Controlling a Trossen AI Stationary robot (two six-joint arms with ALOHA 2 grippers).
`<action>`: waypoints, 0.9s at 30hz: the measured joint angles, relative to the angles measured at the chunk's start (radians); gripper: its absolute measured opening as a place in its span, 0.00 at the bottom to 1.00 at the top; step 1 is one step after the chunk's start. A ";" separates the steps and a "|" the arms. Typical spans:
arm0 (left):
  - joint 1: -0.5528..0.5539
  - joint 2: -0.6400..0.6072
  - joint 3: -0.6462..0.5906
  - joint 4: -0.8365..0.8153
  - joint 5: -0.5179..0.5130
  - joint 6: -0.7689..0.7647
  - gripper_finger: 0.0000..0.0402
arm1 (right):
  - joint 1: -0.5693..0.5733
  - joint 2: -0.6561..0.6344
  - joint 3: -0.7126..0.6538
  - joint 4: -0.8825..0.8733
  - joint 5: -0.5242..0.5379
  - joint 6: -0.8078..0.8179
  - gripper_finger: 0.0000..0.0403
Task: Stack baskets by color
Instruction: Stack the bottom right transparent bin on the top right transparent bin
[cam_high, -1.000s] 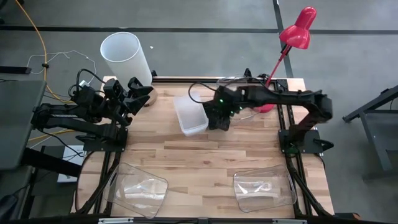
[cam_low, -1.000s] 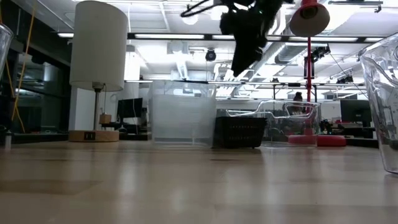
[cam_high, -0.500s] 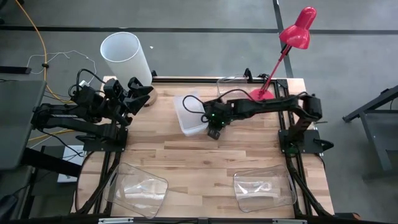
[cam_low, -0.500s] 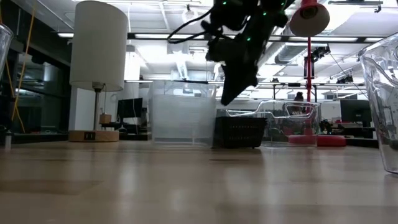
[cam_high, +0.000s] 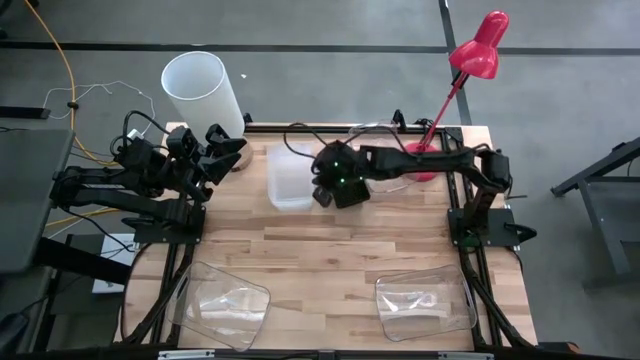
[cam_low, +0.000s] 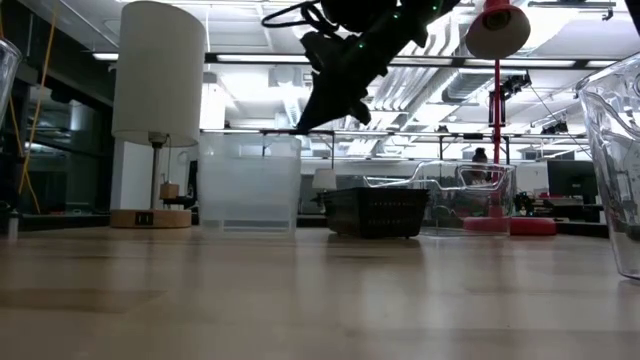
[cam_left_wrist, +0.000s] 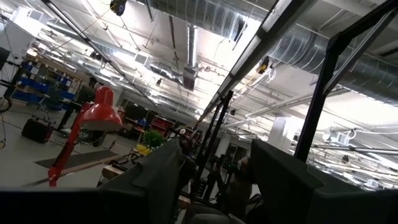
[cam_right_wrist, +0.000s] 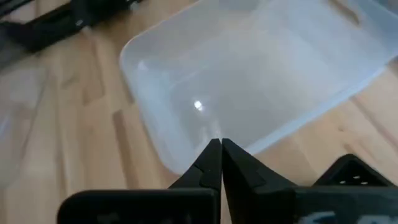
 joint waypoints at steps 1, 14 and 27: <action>0.000 0.000 0.000 0.000 0.000 0.000 0.46 | -0.005 -0.004 0.003 -0.014 -0.029 -0.015 0.00; 0.000 0.014 0.000 -0.066 -0.046 -0.019 0.46 | 0.053 -0.389 -0.176 -0.241 -0.034 -0.110 0.00; 0.000 0.149 0.000 -0.185 0.004 -0.037 0.46 | 0.126 -0.846 -0.680 0.283 0.008 0.300 0.00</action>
